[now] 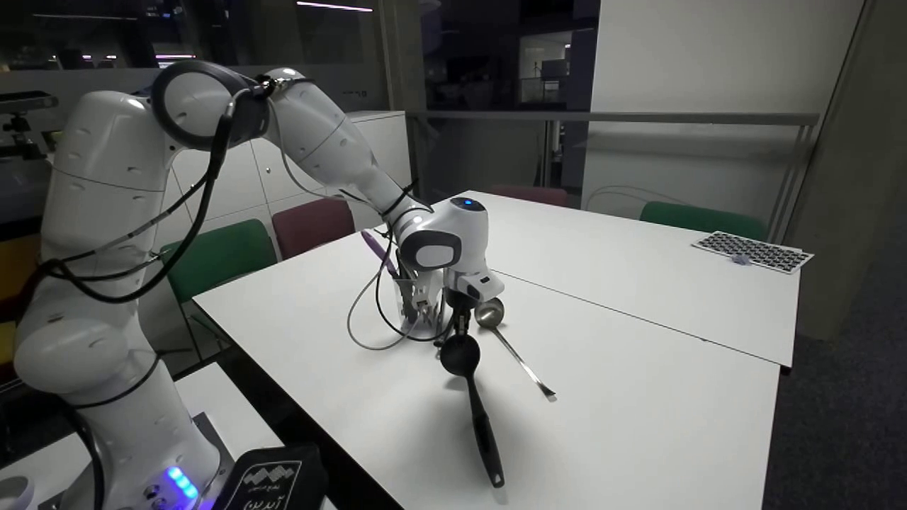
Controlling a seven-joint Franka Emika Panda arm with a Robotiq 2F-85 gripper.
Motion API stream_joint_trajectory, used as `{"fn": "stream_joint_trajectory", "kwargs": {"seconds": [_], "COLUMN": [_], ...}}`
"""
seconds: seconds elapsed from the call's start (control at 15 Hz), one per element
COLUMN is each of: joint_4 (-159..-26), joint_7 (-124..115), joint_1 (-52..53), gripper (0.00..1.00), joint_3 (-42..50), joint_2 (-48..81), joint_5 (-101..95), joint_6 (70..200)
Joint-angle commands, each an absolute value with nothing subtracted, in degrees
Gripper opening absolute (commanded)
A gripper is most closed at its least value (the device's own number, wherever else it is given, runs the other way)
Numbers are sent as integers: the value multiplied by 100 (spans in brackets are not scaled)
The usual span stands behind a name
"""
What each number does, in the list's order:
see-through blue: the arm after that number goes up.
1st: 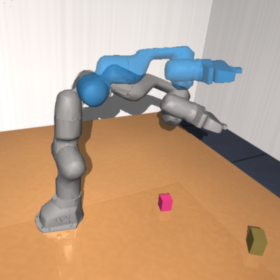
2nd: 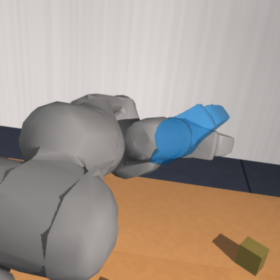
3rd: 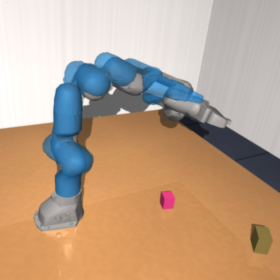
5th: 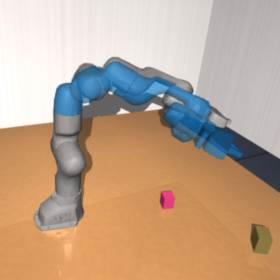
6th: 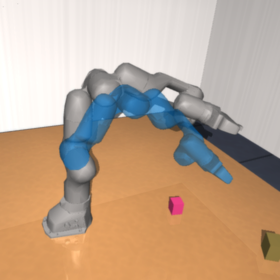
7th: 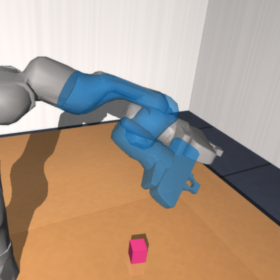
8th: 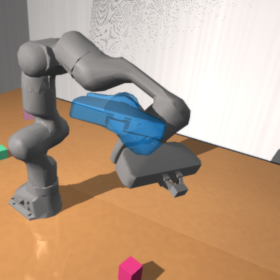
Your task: Put the black serving spoon on the table
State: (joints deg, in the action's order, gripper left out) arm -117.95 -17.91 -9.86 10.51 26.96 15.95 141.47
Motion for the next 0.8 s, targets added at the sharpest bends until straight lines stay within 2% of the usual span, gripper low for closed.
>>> {"fn": "stream_joint_trajectory", "kwargs": {"seconds": [0.0, 0.27, 0.33, 0.4, 0.53, 0.73], "joint_4": [-11729, -11649, -11640, -11633, -11632, -11768], "joint_7": [-1727, -1657, -1644, -1630, -1632, -1622], "joint_1": [-1030, -1076, -1084, -1095, -1095, -1084], "gripper": [2, 2, 11, 34, 39, 61], "joint_3": [979, 907, 892, 875, 862, 878], "joint_2": [2649, 2711, 2728, 2747, 2779, 2627], "joint_5": [1632, 1698, 1714, 1739, 1755, 1750], "joint_6": [14189, 14127, 14117, 14108, 14120, 14215]}}
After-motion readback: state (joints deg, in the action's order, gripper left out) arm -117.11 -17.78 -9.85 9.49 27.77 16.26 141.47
